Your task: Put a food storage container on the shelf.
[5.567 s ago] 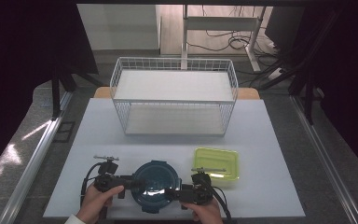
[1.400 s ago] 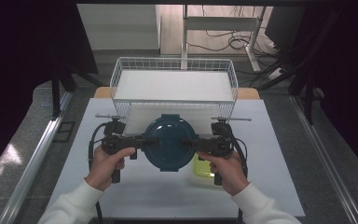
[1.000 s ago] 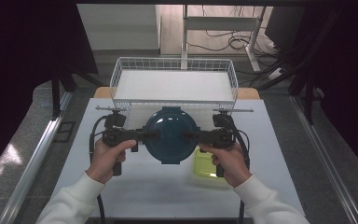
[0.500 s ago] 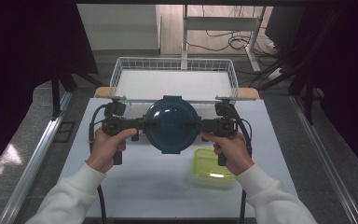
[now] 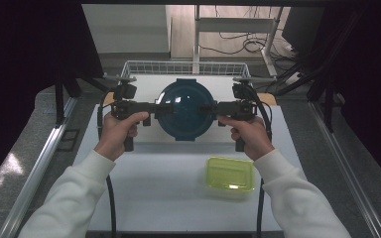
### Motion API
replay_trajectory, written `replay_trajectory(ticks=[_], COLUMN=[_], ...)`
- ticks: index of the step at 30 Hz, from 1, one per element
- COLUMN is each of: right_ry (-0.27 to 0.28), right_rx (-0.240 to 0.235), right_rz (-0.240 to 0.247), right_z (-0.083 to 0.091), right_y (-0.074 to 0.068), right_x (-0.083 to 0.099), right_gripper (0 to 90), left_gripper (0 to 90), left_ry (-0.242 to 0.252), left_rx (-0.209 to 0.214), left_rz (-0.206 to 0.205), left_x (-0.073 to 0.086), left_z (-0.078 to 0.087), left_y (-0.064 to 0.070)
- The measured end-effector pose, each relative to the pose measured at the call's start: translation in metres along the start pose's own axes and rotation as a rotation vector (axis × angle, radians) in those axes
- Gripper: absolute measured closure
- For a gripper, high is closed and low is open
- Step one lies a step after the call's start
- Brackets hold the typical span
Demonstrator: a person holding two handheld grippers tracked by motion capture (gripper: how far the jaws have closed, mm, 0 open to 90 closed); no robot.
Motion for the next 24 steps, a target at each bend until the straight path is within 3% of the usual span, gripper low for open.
replay_trajectory(ticks=[14,24], right_ry=[-0.001,0.012], right_rx=[-0.007,-0.01], right_rz=[0.014,-0.015], right_z=[-0.012,-0.022], right_y=[0.012,0.024], right_x=[-0.043,-0.065], right_gripper=[34.8,35.2], left_gripper=[38.6,38.8], left_ry=[0.016,0.003], left_rx=[0.004,0.014], left_rz=[0.013,0.021], left_x=[-0.038,-0.06], left_z=[-0.01,-0.02], left_y=[-0.017,-0.031])
Point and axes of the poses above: each handheld gripper's, and its own axes: z roughly backward along the jaws, x roughly out of its underside, y roughly to its right, the point moved 8 cm from there along -z, roughly forward along the jaws, and after that the axes turned 12 degrees about x, right-handed, at the moved point
